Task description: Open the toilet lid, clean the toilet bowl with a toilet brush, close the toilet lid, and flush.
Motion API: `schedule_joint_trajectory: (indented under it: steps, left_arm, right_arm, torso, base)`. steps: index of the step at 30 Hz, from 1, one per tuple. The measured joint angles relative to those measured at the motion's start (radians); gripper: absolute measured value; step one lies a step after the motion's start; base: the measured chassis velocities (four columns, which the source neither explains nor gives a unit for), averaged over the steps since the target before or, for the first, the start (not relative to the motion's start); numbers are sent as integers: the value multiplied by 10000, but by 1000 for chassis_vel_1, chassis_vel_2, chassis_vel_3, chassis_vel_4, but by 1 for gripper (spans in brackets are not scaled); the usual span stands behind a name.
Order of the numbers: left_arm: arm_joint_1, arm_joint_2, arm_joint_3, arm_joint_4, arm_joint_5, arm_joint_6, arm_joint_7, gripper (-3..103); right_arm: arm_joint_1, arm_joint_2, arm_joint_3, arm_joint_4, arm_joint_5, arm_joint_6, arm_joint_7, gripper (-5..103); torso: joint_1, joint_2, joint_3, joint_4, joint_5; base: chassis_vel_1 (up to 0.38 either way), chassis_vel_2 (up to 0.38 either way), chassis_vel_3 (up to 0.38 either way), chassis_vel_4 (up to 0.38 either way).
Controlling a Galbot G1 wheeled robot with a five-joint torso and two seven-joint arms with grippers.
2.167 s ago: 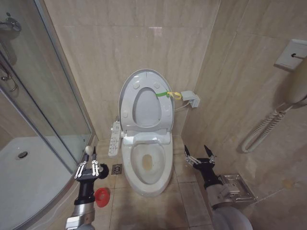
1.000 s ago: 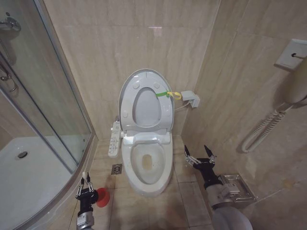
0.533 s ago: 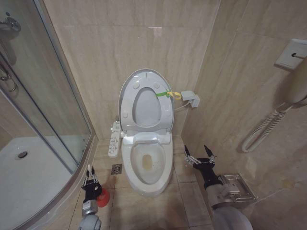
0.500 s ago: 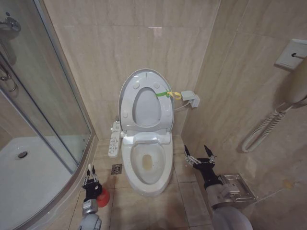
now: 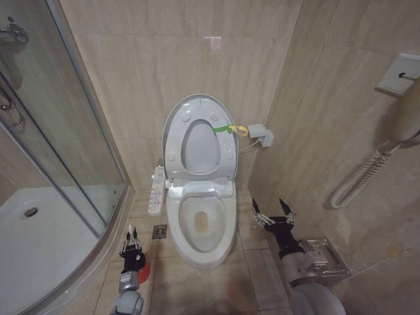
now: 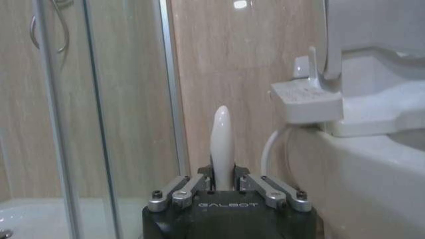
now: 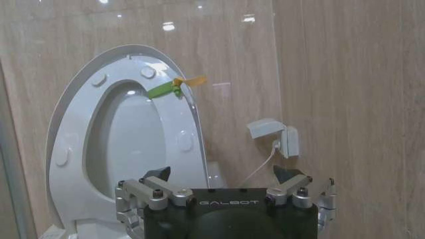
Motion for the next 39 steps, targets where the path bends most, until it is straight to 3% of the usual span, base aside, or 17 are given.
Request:
schedule_joint_trajectory:
  steps: [27, 39]
  left_arm:
    - [-377, -98, -33, 1776, 299, 15, 597, 19]
    - [-265, -27, -69, 1620, 308, 31, 529, 19]
  right_arm:
    - [0, 0, 0, 0, 0, 0, 0, 100]
    - [0, 0, 0, 0, 0, 0, 0, 100]
  torso:
    - [0, 0, 0, 0, -2]
    - [-1, 0, 0, 0, -1]
  base:
    - [0, 0, 0, 0]
    - [0, 0, 0, 0]
